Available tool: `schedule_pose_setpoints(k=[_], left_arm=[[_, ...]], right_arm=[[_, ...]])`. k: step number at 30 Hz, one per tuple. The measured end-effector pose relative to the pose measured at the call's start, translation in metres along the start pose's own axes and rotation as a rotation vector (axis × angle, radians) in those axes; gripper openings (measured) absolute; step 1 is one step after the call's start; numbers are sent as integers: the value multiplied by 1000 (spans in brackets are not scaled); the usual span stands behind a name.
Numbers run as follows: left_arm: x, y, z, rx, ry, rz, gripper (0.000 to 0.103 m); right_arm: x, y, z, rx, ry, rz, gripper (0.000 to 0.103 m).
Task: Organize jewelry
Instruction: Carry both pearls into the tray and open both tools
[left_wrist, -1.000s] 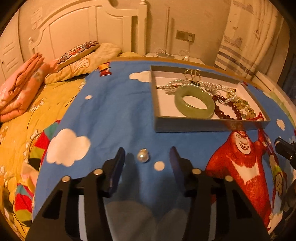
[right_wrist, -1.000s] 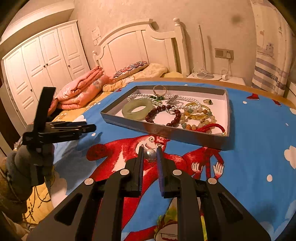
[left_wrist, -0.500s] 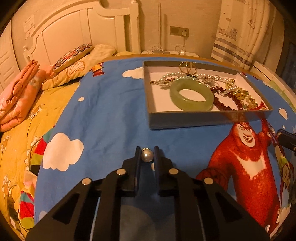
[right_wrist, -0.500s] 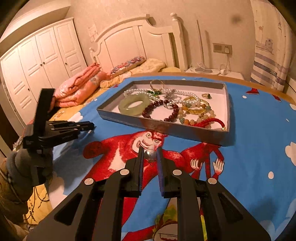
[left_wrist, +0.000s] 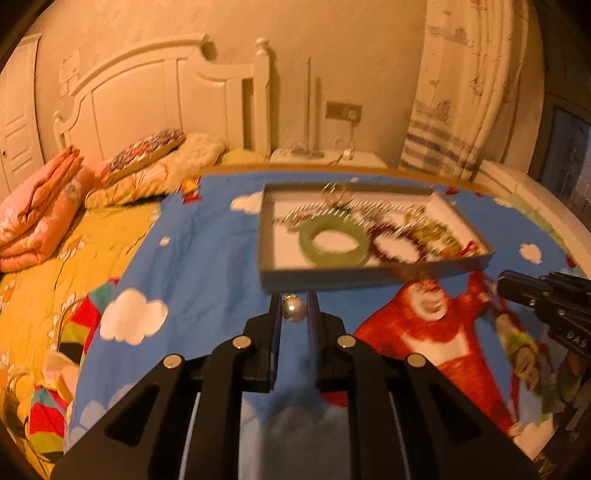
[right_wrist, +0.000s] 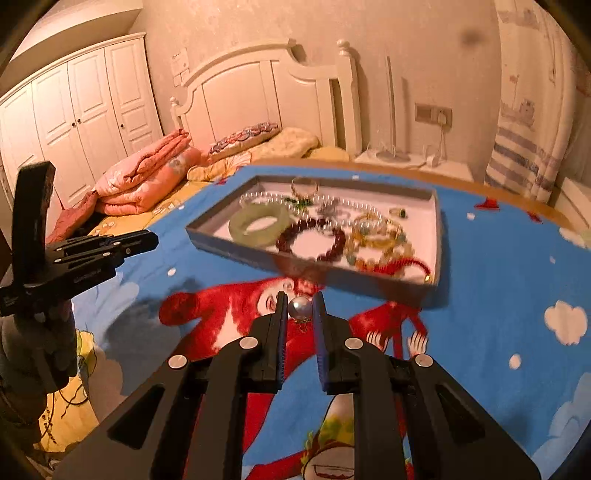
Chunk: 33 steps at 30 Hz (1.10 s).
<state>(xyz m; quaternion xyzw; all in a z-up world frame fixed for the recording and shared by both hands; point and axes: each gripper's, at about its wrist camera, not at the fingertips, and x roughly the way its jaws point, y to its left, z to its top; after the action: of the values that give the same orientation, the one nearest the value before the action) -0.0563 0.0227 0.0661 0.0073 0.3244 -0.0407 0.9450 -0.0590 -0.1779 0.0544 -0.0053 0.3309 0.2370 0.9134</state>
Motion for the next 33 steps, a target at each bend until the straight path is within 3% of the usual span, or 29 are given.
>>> schedule_pose_setpoints(k=[7,14,25,33], left_arm=[[6,-28,20,35,-27,-53,13],[19,-53,31,30,-48,-102,13],[45,-81,55,19,-89,-142,13],[49,-58,65,-19,-105,-117,13]], right_arm=[[-2,-3,13,-3,-37,-20,16],[-19,-21,17,69,-148,8,16],[-1,-26,45,66,-183,-2,16],[19,-10,61,36,-170,27,16]])
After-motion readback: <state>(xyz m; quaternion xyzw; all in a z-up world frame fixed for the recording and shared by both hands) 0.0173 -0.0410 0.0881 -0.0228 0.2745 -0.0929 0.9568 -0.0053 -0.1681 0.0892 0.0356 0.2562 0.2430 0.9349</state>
